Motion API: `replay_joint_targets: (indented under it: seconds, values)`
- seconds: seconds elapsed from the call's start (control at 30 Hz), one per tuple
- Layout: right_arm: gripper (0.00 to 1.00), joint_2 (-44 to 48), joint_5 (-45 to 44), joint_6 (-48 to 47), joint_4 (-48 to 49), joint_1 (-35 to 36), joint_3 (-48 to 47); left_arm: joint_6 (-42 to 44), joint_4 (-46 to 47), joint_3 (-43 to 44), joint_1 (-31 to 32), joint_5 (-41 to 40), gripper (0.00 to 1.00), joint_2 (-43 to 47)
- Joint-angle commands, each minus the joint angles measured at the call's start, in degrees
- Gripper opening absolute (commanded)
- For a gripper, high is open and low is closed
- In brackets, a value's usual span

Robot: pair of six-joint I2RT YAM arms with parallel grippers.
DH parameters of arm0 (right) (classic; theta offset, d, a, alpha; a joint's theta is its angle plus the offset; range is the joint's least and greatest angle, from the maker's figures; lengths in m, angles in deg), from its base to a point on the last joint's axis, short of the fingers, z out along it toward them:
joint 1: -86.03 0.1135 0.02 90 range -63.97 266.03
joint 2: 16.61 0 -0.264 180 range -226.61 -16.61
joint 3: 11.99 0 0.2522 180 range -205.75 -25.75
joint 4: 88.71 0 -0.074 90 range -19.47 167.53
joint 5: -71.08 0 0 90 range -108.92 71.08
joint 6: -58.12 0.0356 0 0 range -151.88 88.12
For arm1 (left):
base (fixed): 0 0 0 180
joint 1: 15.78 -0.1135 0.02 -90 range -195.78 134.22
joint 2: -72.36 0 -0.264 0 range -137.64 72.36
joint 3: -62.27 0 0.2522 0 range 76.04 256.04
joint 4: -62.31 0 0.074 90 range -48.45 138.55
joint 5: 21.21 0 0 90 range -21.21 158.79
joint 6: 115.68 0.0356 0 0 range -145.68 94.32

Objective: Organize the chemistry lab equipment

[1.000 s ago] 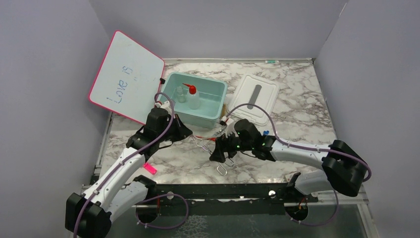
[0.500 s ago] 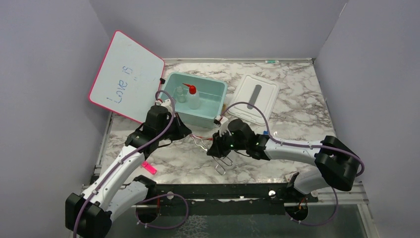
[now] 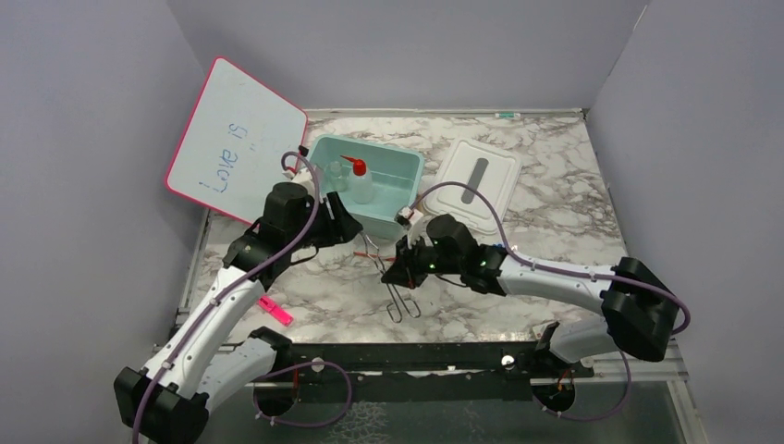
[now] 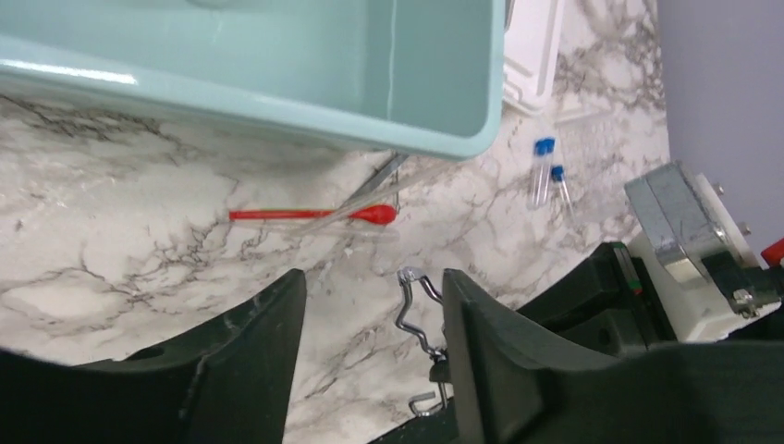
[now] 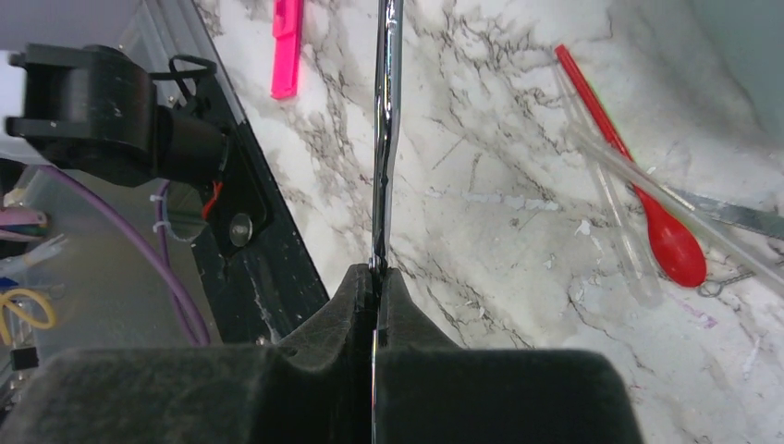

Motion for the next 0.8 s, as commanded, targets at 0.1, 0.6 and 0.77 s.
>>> replay_joint_targets:
  seconds: [0.1, 0.6, 0.77]
  values:
    - [0.01, 7.2, -5.8, -1.6, -8.1, -0.1, -8.3, 8.2, -7.4, 15.8, -0.1, -15.2, 0.76, 0.2]
    - [0.01, -5.0, -17.6, -24.9, -19.2, -2.6, -38.5, 19.4, -13.1, 34.6, -0.1, -32.1, 0.86, 5.7]
    - [0.00, -12.8, -10.8, -32.2, -19.7, -7.9, -46.4, 21.3, -16.3, 35.8, -0.1, -31.4, 0.89, 4.8]
